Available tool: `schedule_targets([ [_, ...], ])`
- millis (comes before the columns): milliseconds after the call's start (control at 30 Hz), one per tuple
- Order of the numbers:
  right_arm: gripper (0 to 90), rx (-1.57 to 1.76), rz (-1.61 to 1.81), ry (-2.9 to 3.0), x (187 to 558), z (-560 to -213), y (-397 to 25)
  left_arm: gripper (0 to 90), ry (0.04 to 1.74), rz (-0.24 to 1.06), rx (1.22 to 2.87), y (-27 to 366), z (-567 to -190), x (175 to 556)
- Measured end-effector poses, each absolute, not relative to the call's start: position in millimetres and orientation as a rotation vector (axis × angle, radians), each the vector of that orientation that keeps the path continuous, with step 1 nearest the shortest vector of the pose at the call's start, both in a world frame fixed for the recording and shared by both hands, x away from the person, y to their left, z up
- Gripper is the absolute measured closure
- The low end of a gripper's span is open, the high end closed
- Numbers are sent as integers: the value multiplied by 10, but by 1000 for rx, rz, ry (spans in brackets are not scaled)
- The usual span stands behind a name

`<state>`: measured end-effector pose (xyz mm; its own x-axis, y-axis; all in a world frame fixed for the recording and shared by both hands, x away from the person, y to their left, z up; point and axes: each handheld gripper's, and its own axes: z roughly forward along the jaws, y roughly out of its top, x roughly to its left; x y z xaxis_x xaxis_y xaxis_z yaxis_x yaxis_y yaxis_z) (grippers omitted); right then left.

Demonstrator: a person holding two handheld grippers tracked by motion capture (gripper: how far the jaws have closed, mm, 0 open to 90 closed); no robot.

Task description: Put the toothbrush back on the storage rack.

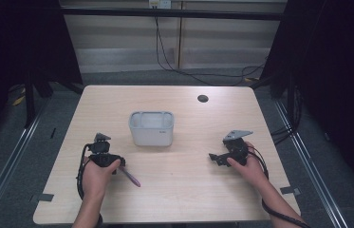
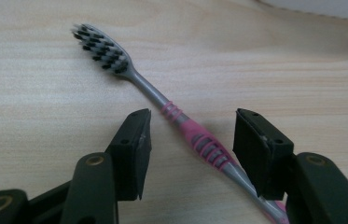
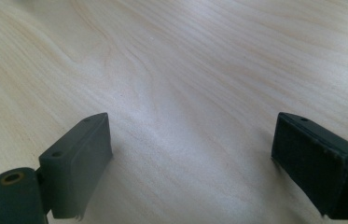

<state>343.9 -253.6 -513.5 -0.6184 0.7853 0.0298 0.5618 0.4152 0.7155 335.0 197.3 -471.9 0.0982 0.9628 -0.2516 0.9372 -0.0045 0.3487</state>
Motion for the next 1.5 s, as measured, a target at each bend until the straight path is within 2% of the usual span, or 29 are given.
schedule_targets([
  [67,114,1166,1017,2365,3439,-5135,-2537,515,1854,79,1994,1963,-4710,3346],
  [100,113,1166,1017,2365,3439,-5135,-2536,591,1856,83,2001,1960,-4708,3344],
  [167,114,1166,1017,2365,3439,-5135,-2537,634,1863,88,2013,1964,-4706,3344],
  [300,114,1166,1017,2365,3439,-5135,-2537,792,1870,77,2039,1972,-4704,3342],
  [567,114,1165,1017,2365,3440,-5135,-2537,812,1849,113,2086,1968,-4659,3347],
  [600,114,1165,1018,2365,3440,-5135,-2537,826,1842,117,2069,1973,-4626,3347],
  [633,114,1161,1019,2367,3442,-5136,-2538,894,1816,133,2061,1986,-4565,3344],
  [733,114,1164,1019,2367,3441,-5135,-2537,900,1787,117,2117,1970,-4511,3350],
  [833,114,1165,1017,2366,3440,-5135,-2536,900,1776,124,2105,1939,-4546,3351],
  [867,114,1161,1017,2366,3441,-5136,-2537,895,1752,158,2119,1926,-4551,3354],
  [1000,114,1164,1018,2367,3440,-5135,-2537,718,1660,227,2202,1836,-4583,3369],
  [1167,114,1162,1017,2366,3441,-5136,-2537,640,1639,206,2239,1802,-4653,3405],
  [1233,114,1164,1019,2367,3441,-5135,-2537,666,1643,204,2278,1784,-4704,3414],
  [1300,114,1164,1017,2366,3440,-5135,-2536,730,1624,222,2322,1772,-4698,3429],
  [1333,114,1160,1017,2367,3440,-5136,-2538,794,1618,223,2337,1756,-4697,3434],
  [1500,114,1160,1018,2367,3441,-5136,-2537,810,1619,200,2320,1765,-4681,3423],
])
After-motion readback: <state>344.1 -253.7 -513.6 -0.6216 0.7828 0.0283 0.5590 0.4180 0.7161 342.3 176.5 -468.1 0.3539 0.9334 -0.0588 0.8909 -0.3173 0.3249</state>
